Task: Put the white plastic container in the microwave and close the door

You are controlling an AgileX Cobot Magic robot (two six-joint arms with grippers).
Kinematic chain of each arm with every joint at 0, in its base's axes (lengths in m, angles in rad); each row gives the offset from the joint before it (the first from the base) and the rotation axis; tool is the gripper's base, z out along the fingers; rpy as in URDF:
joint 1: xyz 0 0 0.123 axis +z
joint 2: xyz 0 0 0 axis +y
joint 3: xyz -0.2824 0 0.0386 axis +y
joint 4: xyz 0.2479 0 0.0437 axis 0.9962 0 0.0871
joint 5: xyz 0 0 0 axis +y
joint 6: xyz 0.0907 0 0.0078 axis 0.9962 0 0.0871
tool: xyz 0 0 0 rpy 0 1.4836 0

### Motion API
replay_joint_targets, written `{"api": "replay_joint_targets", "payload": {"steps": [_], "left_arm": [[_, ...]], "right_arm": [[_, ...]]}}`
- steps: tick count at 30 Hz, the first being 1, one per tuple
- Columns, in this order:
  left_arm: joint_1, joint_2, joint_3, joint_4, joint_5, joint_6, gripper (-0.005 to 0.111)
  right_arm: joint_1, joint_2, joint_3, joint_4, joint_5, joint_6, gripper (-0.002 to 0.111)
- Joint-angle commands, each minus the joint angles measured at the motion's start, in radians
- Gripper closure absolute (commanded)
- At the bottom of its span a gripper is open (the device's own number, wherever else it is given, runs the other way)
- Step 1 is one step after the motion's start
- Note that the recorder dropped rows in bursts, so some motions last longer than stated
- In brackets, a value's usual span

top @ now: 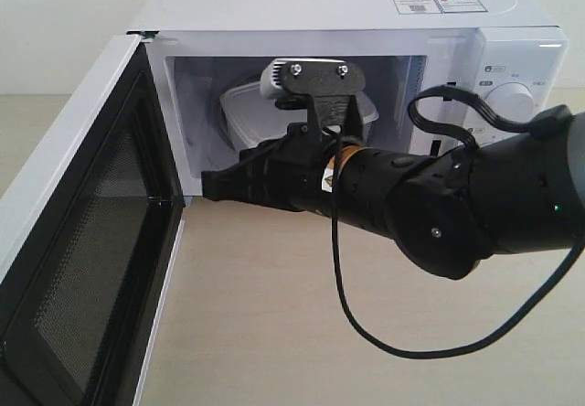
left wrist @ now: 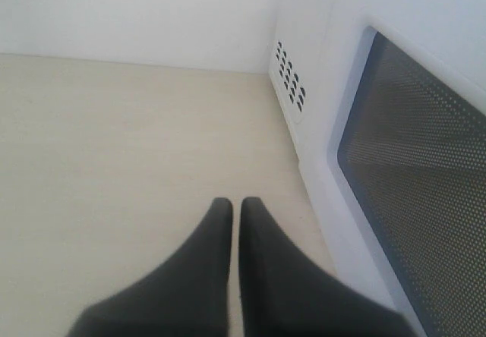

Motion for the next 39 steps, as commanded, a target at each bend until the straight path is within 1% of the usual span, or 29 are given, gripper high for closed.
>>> {"api": "replay_joint_targets", "payload": {"steps": [1, 4, 7, 13, 18, 21, 25, 39], "left_arm": [[0.003, -0.003, 0.003, -0.001, -0.006, 0.004, 0.102], [0.003, -0.003, 0.003, -0.001, -0.006, 0.004, 0.102], [0.003, -0.003, 0.003, -0.001, -0.006, 0.004, 0.102], [0.003, -0.003, 0.003, -0.001, -0.006, 0.004, 0.102], [0.003, -0.003, 0.003, -0.001, -0.006, 0.004, 0.102], [0.003, -0.003, 0.003, -0.001, -0.006, 0.004, 0.102], [0.003, -0.003, 0.003, -0.001, -0.006, 0.004, 0.102], [0.003, -0.003, 0.003, -0.001, -0.006, 0.004, 0.102]], "right_arm": [[0.000, 0.002, 0.005, -0.003, 0.002, -0.223, 0.108], [0.000, 0.027, 0.005, 0.058, -0.002, -0.273, 0.108], [0.000, 0.067, 0.005, 0.127, -0.005, -0.273, 0.108], [0.000, 0.127, 0.002, 0.322, -0.103, -0.344, 0.108], [0.000, 0.154, -0.048, 0.329, -0.069, -0.403, 0.108], [-0.002, 0.173, -0.084, 0.372, -0.068, -0.427, 0.108], [-0.025, 0.201, -0.123, 0.398, -0.019, -0.438, 0.108], [-0.098, 0.243, -0.211, 0.400, 0.003, -0.452, 0.108]]}}
